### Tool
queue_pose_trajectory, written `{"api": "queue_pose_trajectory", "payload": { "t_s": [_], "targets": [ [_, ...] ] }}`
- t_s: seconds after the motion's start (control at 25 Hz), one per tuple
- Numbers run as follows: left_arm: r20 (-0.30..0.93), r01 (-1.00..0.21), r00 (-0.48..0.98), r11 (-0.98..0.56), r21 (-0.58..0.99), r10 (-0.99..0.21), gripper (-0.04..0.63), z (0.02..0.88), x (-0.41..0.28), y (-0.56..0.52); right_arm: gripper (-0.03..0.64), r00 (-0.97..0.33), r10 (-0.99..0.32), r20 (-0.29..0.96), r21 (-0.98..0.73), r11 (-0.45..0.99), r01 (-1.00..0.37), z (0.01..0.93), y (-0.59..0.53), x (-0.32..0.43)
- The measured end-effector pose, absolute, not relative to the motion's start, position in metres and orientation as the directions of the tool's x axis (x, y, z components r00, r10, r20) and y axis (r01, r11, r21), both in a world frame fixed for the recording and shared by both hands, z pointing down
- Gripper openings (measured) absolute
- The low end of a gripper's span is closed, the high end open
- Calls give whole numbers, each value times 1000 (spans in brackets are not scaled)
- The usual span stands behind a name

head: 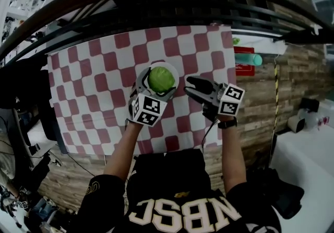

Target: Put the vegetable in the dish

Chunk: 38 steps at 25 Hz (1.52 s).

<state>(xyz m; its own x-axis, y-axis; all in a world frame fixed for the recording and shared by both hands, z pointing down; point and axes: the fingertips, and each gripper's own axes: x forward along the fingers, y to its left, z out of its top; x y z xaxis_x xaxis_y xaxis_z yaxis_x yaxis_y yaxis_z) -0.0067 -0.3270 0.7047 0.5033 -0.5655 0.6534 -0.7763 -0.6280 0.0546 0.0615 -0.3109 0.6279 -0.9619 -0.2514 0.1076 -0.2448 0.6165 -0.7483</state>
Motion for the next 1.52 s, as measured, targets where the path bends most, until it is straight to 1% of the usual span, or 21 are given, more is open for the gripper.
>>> {"api": "queue_pose_trajectory", "payload": {
  "t_s": [0.16,0.24,0.36,0.52,0.64,0.76,0.88,1.0,1.04,1.08,1.12,1.24,1.36,1.52],
  "targets": [
    [707,-800,445,-598,40,-549,515,737,-5,-322,195,-935,-343,85,-736,611,-291,616,-322,64],
    [728,-809,428,-586,44,-536,515,750,-5,-321,195,-922,-383,49,-741,605,-291,607,-327,64],
    [738,-816,416,-576,46,-531,515,762,-3,-321,195,-912,-409,18,-746,602,-285,597,-329,61],
    [735,-844,425,-525,111,-528,517,770,-3,-328,195,-899,-433,69,-730,592,-342,595,-332,57],
    [732,-839,418,-537,85,-537,517,763,-7,-329,195,-860,-501,95,-696,584,-417,579,-336,57],
    [681,-850,430,-521,84,-593,517,732,-11,-332,195,-815,-563,138,-624,589,-513,559,-336,55],
    [609,-888,429,-435,149,-667,517,682,-27,-337,195,-757,-616,217,-491,601,-630,545,-332,52],
    [516,-900,433,-384,206,-739,515,624,-43,-335,193,-669,-691,272,-360,572,-737,524,-325,52],
    [487,-901,433,-378,213,-758,515,606,-47,-331,185,-636,-720,276,-318,556,-768,514,-321,53],
    [460,-903,430,-376,210,-777,515,589,-52,-326,155,-607,-746,273,-281,542,-792,503,-316,53],
    [433,-905,425,-376,198,-795,507,571,-56,-321,125,-584,-767,264,-253,529,-810,493,-312,53],
    [347,-910,414,-384,153,-842,450,522,-65,-306,82,-550,-804,224,-202,514,-834,463,-299,50],
    [250,-908,419,-396,138,-873,331,478,-67,-289,41,-530,-827,188,-149,509,-847,438,-285,43],
    [154,-904,427,-414,109,-891,224,434,-68,-257,21,-500,-852,153,-85,493,-866,414,-255,30]
  ]
}}
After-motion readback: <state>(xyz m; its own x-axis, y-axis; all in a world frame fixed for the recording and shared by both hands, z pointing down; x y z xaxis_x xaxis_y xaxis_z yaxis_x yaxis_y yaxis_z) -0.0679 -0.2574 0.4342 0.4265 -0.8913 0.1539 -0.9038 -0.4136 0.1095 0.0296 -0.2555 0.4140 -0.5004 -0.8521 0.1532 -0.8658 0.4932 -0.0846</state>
